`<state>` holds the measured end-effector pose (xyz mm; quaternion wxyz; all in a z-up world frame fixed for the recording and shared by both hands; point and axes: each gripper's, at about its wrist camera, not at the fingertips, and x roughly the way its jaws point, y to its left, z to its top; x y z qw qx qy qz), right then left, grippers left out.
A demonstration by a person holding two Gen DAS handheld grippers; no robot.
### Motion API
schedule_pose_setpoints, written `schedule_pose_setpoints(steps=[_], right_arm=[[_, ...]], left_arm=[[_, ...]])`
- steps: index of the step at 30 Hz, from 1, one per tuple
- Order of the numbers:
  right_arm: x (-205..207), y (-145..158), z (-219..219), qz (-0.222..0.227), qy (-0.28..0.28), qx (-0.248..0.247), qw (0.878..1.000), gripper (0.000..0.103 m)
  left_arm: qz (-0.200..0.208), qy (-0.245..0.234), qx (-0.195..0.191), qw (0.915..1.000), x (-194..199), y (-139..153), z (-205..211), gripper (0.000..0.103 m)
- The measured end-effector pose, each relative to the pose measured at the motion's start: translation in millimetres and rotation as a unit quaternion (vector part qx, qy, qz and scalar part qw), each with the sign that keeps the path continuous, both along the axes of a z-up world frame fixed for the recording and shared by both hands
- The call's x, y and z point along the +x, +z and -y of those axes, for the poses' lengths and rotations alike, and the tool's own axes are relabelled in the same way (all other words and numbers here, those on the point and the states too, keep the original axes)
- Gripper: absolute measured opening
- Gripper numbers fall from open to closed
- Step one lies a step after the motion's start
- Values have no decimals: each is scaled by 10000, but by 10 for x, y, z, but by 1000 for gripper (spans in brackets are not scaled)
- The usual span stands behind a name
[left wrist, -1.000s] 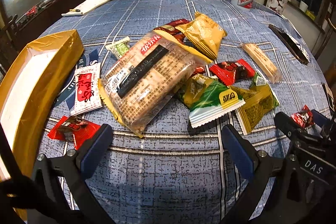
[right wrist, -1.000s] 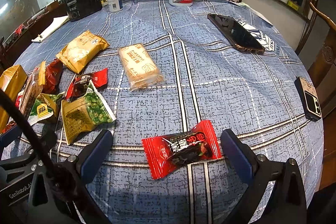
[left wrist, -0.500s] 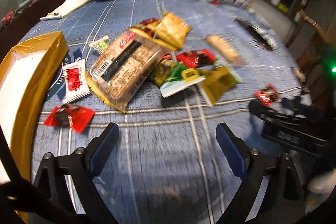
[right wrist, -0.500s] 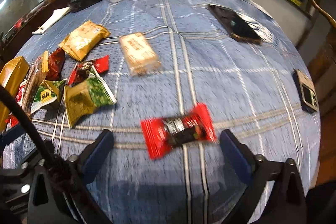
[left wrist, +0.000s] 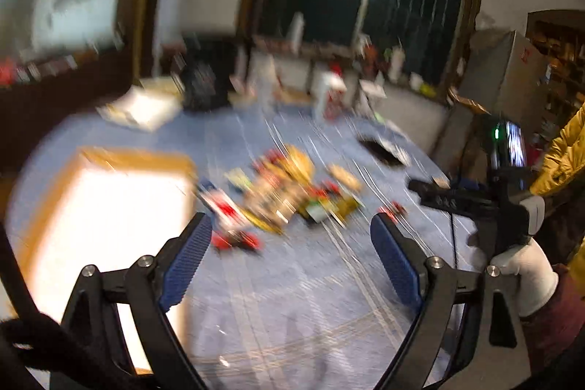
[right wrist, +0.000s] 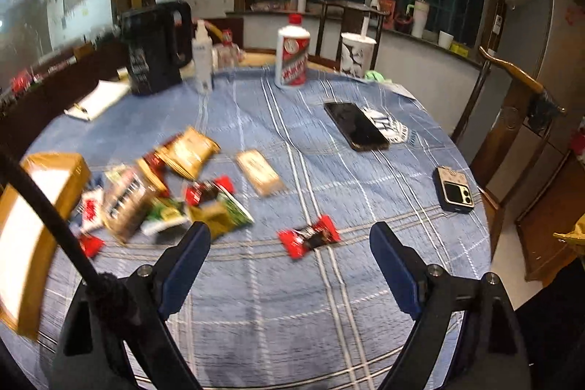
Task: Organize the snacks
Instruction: 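Grasp the red candy packet with the right tool while the left grasps a green-yellow packet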
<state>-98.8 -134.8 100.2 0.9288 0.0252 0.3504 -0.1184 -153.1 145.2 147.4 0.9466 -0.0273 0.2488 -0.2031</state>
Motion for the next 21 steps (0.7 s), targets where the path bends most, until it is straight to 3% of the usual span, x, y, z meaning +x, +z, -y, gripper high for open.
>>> schedule_pose_setpoints(steps=[3,6,12,14,15,17,21], right_arm=[[-17,60,57,213,-32,168,9996,89],[-53,83,155,411,-22,275,9988,89],[100,15,461,568,245,626,9961,88],[197,-88,547,479,461,971,9931,79],[277,-172,588,362,588,1143,9910,77],[393,-316,646,112,771,1376,9874,62],[453,-548,895,-241,796,1911,9780,60]], left_arm=[[568,311,195,9977,-71,272,-148,94],[732,413,205,9962,34,469,-256,96],[-12,787,211,9967,373,209,-191,96],[-211,789,217,9964,457,44,-73,96],[-344,727,217,9965,470,-42,0,95],[-645,570,207,9961,572,-188,173,91],[-1120,73,281,9933,806,-408,611,86]])
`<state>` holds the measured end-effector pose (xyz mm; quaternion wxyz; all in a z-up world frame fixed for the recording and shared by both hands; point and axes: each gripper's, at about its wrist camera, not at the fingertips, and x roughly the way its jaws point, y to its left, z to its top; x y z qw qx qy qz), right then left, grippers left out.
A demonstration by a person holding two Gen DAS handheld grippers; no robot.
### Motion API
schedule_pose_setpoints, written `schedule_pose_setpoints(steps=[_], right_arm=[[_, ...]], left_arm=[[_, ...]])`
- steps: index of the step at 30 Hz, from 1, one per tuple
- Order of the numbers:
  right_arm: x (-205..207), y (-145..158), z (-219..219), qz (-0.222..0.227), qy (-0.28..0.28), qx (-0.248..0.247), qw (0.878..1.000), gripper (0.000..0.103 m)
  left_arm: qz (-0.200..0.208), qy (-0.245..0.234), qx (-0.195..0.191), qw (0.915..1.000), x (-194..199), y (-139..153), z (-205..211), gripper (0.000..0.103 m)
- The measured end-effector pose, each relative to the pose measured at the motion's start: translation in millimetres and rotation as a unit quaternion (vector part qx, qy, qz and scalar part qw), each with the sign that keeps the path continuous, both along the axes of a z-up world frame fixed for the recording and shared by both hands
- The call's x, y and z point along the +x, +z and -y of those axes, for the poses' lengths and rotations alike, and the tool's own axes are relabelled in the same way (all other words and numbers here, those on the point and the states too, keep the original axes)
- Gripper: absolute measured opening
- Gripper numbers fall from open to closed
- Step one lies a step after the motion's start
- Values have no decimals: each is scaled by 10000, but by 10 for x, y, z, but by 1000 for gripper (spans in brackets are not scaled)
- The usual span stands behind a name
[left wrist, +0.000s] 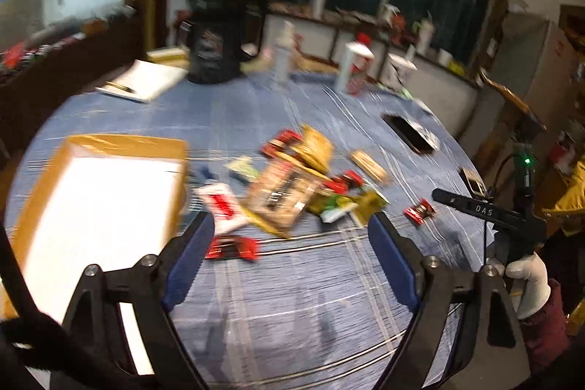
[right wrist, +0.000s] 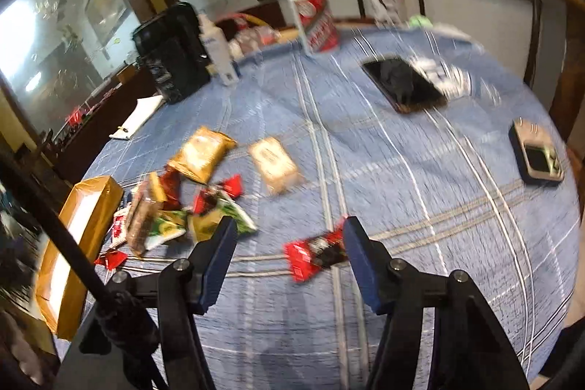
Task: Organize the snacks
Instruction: 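Grasp the red candy packet with the right tool while the left grasps a green-yellow packet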
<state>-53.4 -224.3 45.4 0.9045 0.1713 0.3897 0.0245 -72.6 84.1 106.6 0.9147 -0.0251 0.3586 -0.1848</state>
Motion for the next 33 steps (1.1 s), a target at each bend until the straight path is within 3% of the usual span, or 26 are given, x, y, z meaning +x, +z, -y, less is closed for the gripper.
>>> schedule_pose_setpoints(steps=[4,7,9,13,17,19,31,33], right_arm=[[-61,-222,113,-437,3,277,9987,58],[-17,-327,65,-602,75,394,9974,58],[113,-345,7,-623,77,235,9978,57],[319,-332,-113,-651,55,-175,9977,57],[419,-355,-195,-625,-66,-721,9954,28],[389,-361,-184,-563,-68,-834,9949,25],[263,-361,15,-373,75,-91,9992,22],[247,-358,34,-357,91,13,9993,22]], left_arm=[[-194,-288,112,9993,158,-147,319,85],[-341,-519,192,9979,253,-262,514,75],[-451,-660,237,9965,319,-333,620,64],[-622,-799,266,9945,415,-449,755,63],[-614,-1085,563,9906,494,-532,980,63],[-584,-1197,734,9884,546,-562,1094,63],[-584,-1996,1439,9675,836,-840,1690,63],[-570,-1955,1686,9644,857,-912,1755,55]])
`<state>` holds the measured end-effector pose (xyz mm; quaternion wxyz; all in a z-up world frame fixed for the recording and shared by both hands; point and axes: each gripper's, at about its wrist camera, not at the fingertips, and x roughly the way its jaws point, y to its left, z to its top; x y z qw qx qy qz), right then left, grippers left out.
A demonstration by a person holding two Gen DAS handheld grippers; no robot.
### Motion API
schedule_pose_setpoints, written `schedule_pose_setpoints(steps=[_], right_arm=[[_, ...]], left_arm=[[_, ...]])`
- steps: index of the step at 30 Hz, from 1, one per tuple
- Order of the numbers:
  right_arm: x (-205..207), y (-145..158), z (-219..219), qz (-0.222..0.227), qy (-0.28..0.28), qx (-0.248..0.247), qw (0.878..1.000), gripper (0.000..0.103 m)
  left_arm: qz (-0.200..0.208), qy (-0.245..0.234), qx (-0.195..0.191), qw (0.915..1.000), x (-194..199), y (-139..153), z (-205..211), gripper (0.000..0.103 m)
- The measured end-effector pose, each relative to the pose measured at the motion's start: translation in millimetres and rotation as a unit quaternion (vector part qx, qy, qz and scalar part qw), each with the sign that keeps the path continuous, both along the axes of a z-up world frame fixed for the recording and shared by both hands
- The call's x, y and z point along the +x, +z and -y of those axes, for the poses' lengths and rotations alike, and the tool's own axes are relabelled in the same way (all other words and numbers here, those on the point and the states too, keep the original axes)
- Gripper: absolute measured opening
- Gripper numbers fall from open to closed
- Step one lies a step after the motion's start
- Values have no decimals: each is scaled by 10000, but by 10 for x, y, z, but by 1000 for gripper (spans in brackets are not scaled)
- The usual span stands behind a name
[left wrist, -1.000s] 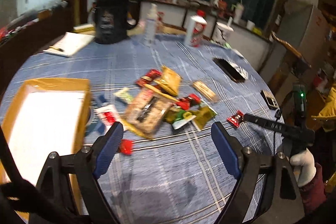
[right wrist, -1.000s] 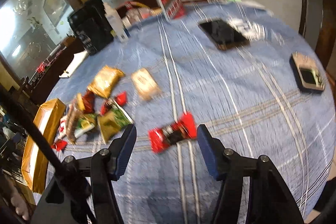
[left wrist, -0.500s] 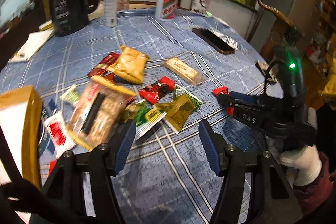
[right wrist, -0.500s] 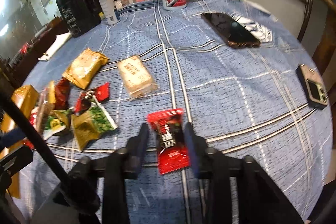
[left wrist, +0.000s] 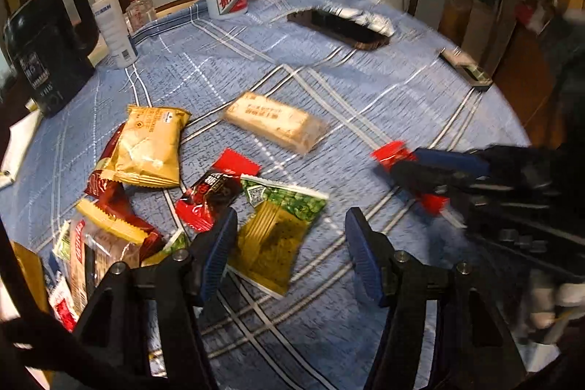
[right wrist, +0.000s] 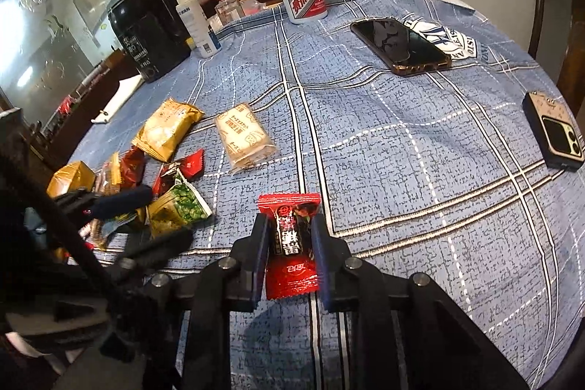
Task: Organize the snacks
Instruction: 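Grasp the red candy packet with the right tool while the left grasps a green-yellow packet, then carry both packets over the white tray and open both tools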
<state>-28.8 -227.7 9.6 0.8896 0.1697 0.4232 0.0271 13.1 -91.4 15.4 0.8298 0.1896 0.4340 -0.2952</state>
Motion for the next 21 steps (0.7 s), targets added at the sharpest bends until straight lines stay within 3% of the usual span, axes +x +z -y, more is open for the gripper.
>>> schedule_pose_setpoints(steps=[3,11,21], right_arm=[[-36,16,3,39,22,127,9999,22],[-162,122,-18,178,-9,151,9997,22],[-527,516,-289,489,161,-44,9987,22]], left_arm=[[-38,39,94,9999,30,-70,5,39],[14,370,-122,9992,-99,36,-99,38],[135,713,-1251,9895,-673,713,-804,37]])
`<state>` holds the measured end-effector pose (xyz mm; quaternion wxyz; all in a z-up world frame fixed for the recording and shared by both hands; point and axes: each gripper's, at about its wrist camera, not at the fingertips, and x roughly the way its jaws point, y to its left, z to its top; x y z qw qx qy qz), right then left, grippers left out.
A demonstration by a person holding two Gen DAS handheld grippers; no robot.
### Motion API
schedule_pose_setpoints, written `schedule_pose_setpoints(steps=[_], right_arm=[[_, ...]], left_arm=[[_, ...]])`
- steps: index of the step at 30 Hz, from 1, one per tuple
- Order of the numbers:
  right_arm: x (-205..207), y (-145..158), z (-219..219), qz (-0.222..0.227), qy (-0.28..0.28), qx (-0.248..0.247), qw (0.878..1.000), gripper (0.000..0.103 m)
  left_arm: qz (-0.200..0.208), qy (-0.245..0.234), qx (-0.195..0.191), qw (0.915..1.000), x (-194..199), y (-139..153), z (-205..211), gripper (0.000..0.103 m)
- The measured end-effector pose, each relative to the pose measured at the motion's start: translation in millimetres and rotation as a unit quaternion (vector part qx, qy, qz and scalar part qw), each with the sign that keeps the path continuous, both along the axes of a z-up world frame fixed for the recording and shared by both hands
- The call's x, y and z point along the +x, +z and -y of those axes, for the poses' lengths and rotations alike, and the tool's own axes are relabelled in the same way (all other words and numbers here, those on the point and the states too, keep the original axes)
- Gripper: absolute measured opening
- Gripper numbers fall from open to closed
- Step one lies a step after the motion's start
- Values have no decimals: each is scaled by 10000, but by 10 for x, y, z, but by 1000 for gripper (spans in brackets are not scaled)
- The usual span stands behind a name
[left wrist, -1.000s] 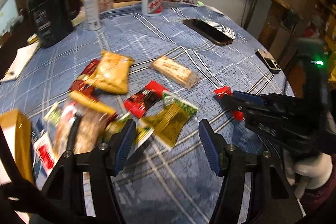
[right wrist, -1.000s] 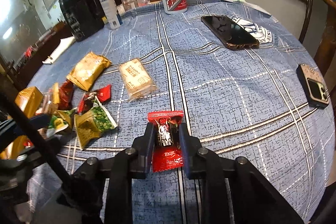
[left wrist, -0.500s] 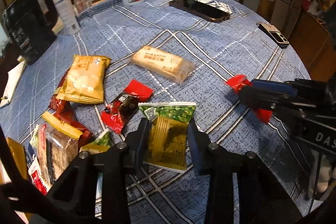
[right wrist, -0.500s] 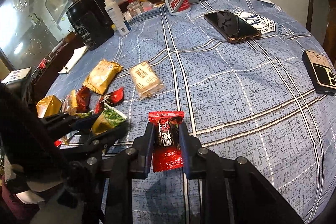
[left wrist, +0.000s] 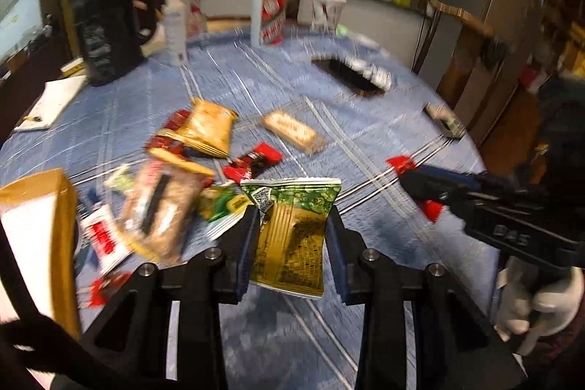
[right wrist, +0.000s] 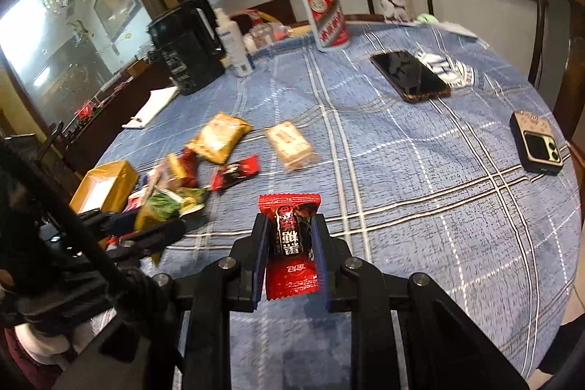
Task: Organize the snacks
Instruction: 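Carry both packets over the white tray and open both tools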
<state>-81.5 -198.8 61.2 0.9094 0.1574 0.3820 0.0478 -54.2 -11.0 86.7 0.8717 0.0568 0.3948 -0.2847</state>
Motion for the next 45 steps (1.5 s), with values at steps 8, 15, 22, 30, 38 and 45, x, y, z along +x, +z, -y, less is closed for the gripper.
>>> schedule_pose_setpoints(steps=[8,15,22,30,38,45], right_arm=[[-401,845,-441,677,323,-253,9969,22],[-498,1728,-1045,1256,1078,-57,9862,22],[-54,1842,-1872,1054,1992,256,9739,22],[469,767,-2870,49,2920,699,9539,22],[556,-130,-3632,-917,3383,372,9358,22],[546,-326,-3929,-1169,3480,143,9301,22]], left_arm=[[707,522,-1004,9911,-555,909,-1097,38],[1308,1487,-943,9756,-718,1400,-2125,38],[1153,2497,-557,9598,-495,1247,-2907,38],[72,3139,-313,9489,-66,197,-3437,38],[-594,3385,-56,9391,20,-403,-3616,38],[-740,3452,9,9356,-6,-499,-3633,38]])
